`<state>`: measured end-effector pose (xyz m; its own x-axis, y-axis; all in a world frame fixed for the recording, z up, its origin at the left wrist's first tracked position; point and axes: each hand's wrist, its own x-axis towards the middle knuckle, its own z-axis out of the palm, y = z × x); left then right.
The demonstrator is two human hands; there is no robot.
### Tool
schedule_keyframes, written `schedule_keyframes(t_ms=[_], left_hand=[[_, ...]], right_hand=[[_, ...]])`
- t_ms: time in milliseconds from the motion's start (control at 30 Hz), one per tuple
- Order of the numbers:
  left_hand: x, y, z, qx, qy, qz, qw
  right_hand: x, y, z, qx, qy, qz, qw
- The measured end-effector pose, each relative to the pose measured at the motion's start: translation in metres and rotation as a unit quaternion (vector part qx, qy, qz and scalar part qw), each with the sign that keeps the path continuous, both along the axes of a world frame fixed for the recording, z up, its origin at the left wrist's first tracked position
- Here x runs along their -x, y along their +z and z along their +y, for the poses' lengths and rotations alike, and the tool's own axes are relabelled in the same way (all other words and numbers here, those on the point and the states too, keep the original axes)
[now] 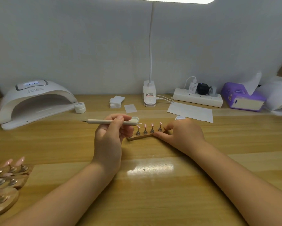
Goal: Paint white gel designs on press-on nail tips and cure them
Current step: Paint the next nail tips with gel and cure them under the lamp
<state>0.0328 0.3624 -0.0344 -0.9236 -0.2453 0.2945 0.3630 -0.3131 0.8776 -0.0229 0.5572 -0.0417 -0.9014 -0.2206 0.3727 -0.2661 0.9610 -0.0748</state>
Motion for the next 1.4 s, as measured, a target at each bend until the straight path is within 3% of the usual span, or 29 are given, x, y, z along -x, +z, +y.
schedule_keyframes(t_ms=[333, 567, 733, 933, 1167, 1400], left_hand=[[-0.004, -0.003, 0.004, 0.054, 0.044, 0.007, 0.998], [-0.006, -0.003, 0.006, 0.085, 0.045, 0.016, 0.995], [-0.009, -0.002, 0.006, 0.105, 0.049, 0.033, 0.993], [-0.011, 0.008, 0.007, 0.124, 0.075, 0.084, 0.986], [-0.017, 0.026, 0.007, 0.146, 0.071, 0.135, 0.978], [-0.021, 0.031, 0.010, 0.207, 0.108, 0.171, 0.957]], right_hand=[[-0.007, 0.001, -0.008, 0.116, 0.017, -0.033, 0.993], [-0.008, 0.000, -0.014, 0.120, 0.031, -0.045, 0.991], [-0.015, 0.001, -0.014, 0.109, 0.065, 0.019, 0.992], [-0.025, 0.013, -0.023, 0.211, 0.176, 0.147, 0.950], [-0.032, 0.024, -0.035, 0.287, 0.234, 0.156, 0.916], [-0.036, 0.032, -0.039, 0.319, 0.240, 0.150, 0.904]])
